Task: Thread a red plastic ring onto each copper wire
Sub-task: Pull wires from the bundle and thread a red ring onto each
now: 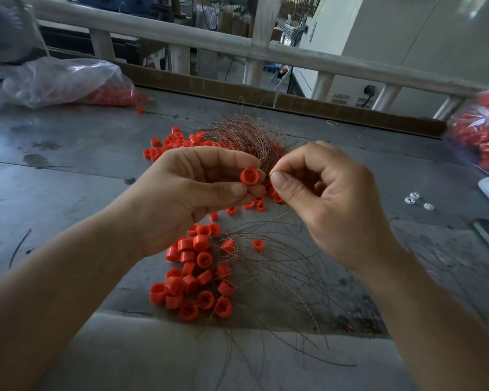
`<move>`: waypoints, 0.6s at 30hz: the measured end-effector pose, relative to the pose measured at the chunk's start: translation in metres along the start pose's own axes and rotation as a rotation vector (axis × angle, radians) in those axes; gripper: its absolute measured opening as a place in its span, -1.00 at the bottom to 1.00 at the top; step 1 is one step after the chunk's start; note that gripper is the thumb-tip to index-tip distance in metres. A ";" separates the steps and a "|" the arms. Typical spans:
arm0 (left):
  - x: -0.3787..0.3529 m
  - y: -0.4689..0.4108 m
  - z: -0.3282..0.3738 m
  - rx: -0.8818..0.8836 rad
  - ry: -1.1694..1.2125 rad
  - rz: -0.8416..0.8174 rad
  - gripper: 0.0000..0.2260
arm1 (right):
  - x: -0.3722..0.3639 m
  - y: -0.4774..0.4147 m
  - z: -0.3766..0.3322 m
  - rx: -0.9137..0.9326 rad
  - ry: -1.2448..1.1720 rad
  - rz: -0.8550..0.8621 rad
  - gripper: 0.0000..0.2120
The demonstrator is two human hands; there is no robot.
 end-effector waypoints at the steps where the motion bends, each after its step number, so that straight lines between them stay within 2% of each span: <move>1: 0.000 0.000 0.000 -0.002 0.004 -0.001 -0.71 | -0.001 0.000 0.000 -0.006 0.009 -0.011 -0.92; 10: -0.003 0.001 0.000 -0.011 -0.019 -0.013 -0.75 | -0.002 0.002 0.001 -0.024 0.005 -0.018 -0.92; 14: -0.003 0.001 0.001 -0.011 -0.080 0.018 -0.77 | -0.003 0.002 0.001 -0.027 -0.009 -0.006 -0.91; 18: -0.002 0.001 0.000 -0.010 -0.015 0.071 -0.81 | -0.002 0.002 0.002 -0.048 -0.037 0.013 -0.89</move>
Point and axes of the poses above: each hand's wrist, its own y-axis away from the middle knuckle, its own x-axis out of the back of the hand, z = x × y, the point moved 1 cm from there along -y, towards the middle knuckle, and after that the axes turned 1 degree about -x, right-handed, at the moved point
